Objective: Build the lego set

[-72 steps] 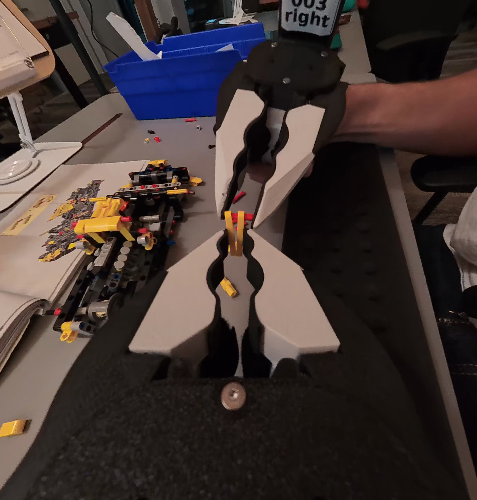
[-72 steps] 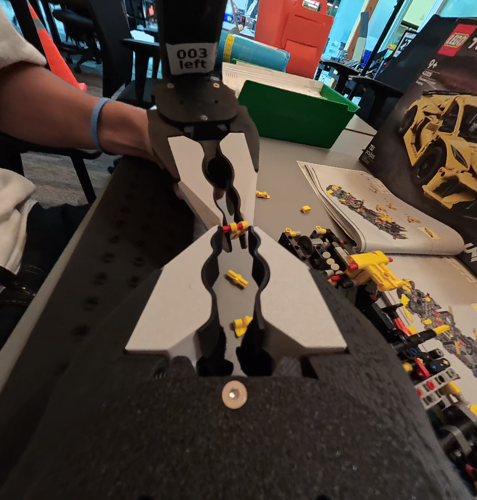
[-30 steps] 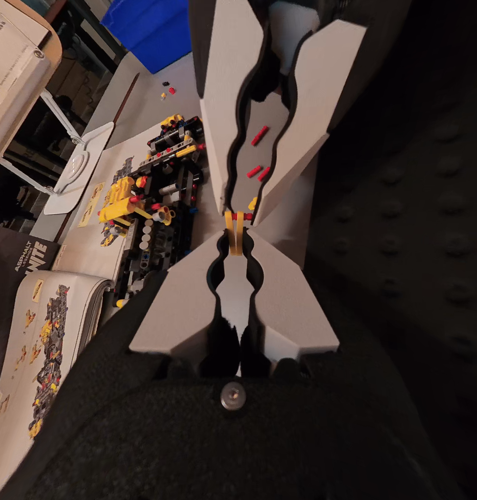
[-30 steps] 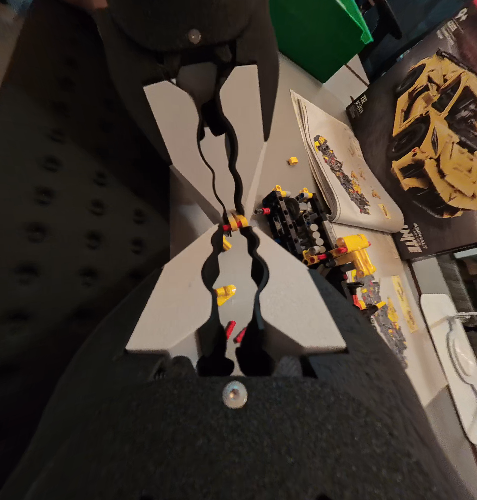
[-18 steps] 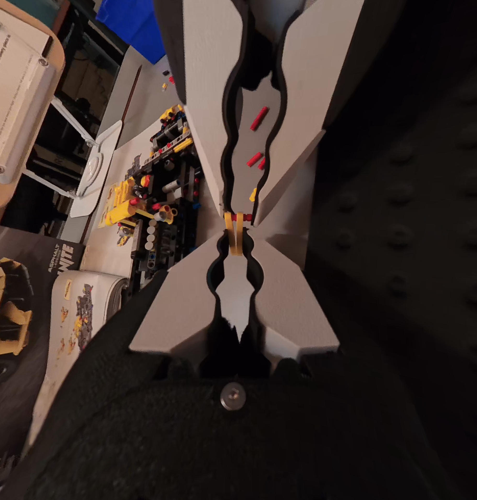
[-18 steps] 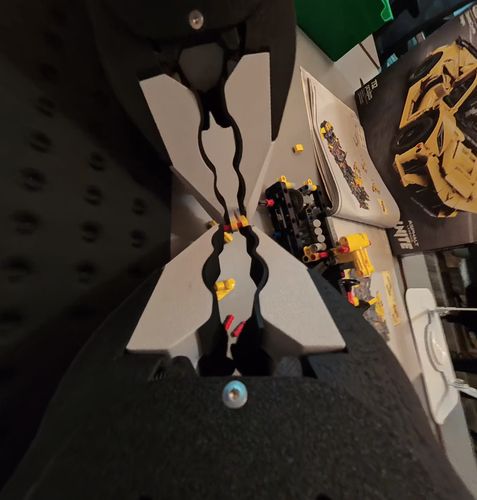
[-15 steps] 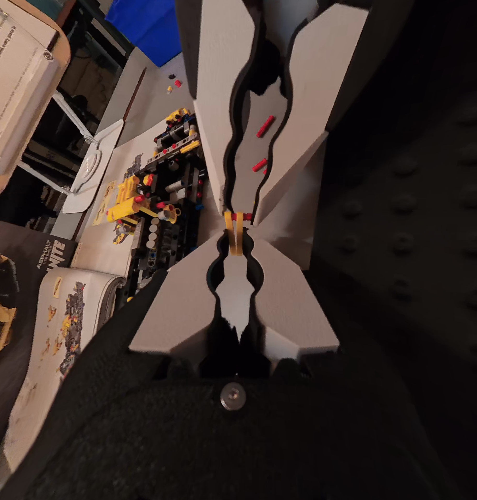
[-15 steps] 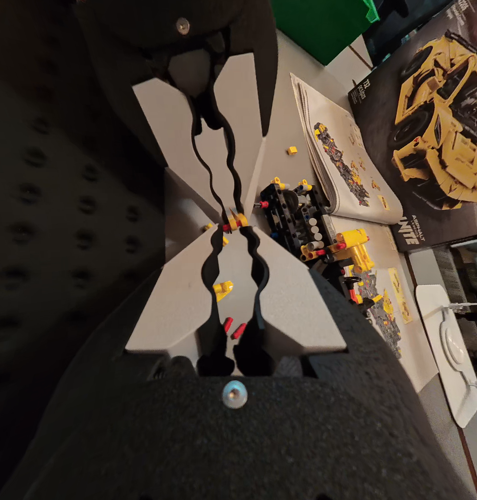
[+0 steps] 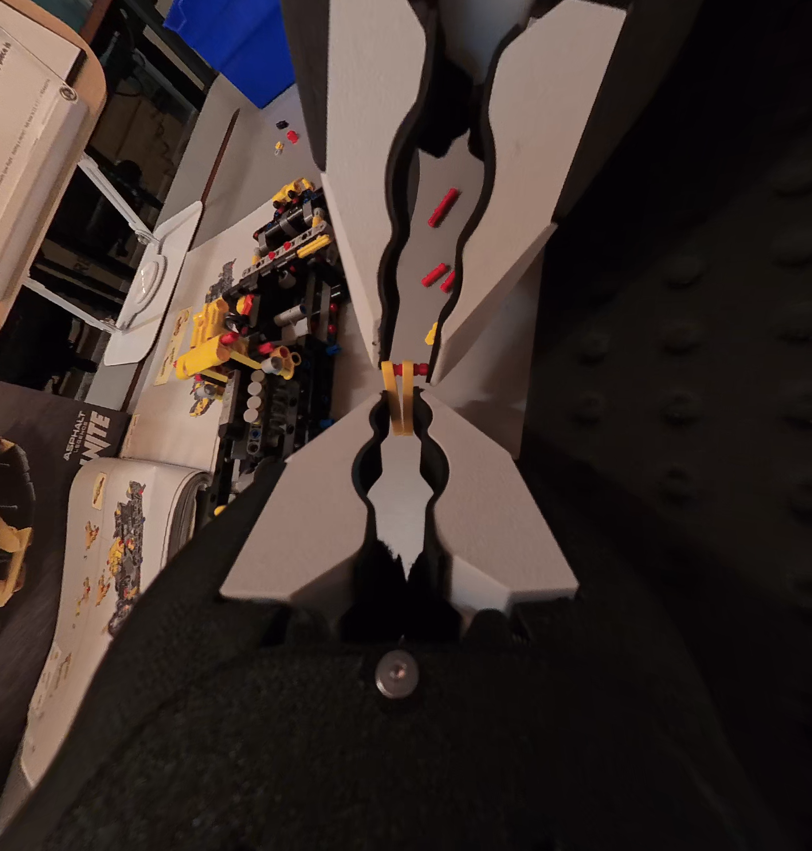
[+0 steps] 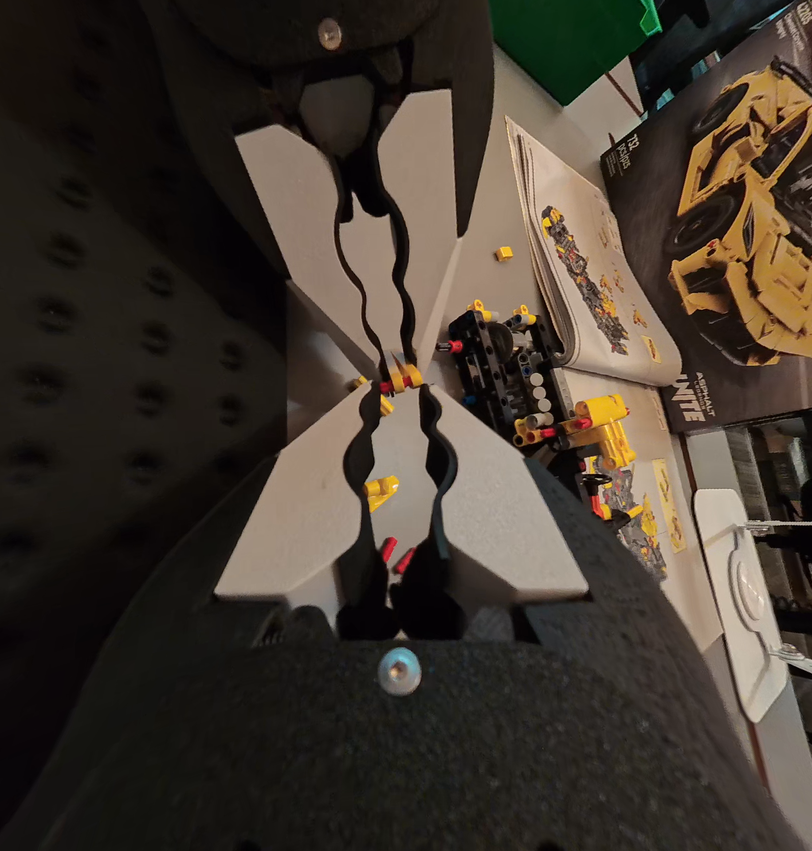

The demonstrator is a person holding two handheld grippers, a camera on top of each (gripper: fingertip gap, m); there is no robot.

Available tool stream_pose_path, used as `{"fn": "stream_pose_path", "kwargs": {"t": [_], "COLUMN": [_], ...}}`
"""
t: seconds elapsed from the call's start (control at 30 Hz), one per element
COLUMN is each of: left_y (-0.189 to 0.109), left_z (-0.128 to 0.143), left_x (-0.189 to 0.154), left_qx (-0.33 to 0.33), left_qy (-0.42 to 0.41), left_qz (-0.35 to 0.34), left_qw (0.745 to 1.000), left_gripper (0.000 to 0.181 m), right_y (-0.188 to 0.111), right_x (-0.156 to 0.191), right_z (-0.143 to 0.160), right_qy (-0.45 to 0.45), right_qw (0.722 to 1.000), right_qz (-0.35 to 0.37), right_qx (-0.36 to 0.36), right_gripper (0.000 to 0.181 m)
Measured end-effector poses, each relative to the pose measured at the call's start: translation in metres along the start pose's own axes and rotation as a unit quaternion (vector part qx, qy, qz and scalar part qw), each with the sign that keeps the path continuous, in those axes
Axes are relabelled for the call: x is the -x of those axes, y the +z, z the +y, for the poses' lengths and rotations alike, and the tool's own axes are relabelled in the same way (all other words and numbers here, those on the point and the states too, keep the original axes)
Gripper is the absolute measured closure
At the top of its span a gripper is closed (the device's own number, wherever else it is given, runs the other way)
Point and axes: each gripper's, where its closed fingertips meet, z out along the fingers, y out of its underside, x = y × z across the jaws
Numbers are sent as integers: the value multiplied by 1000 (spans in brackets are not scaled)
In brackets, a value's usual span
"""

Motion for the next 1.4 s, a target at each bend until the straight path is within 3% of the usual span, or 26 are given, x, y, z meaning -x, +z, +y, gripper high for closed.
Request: {"fn": "stream_pose_path", "kwargs": {"t": [0.33, 0.37, 0.63, 0.8, 1.0, 1.17, 1.3, 1.4], "left_y": [2, 3, 3, -2, -10, -18, -29, -36], "left_z": [4, 5, 3, -8, -18, -28, -43, -53], "left_x": [-8, -10, -7, -2, -1, -4, -6, -4], "left_qx": [27, 31, 28, -12, -64, -107, -158, -192], "left_qy": [76, 81, 79, 39, -61, -130, -147, -161], "left_qz": [-11, -6, -17, -17, 36, 91, 122, 132], "left_qw": [997, 996, 996, 999, 995, 982, 969, 959], "left_gripper": [173, 174, 174, 174, 174, 174, 174, 173], "right_y": [2, 3, 1, -6, -14, -21, -33, -41], "right_x": [9, 10, 8, 1, -3, -2, 2, -1], "right_z": [3, 4, 4, -3, -14, -25, -38, -47], "right_qy": [-51, -59, -38, 17, 69, 147, 249, 283], "right_qw": [998, 998, 999, 1000, 995, 980, 939, 918], "right_qz": [0, -1, -3, -15, -26, -63, -156, -184], "right_qx": [31, 36, 28, -18, -67, -120, -177, -208], "right_gripper": [165, 172, 172, 171, 171, 170, 169, 169]}}
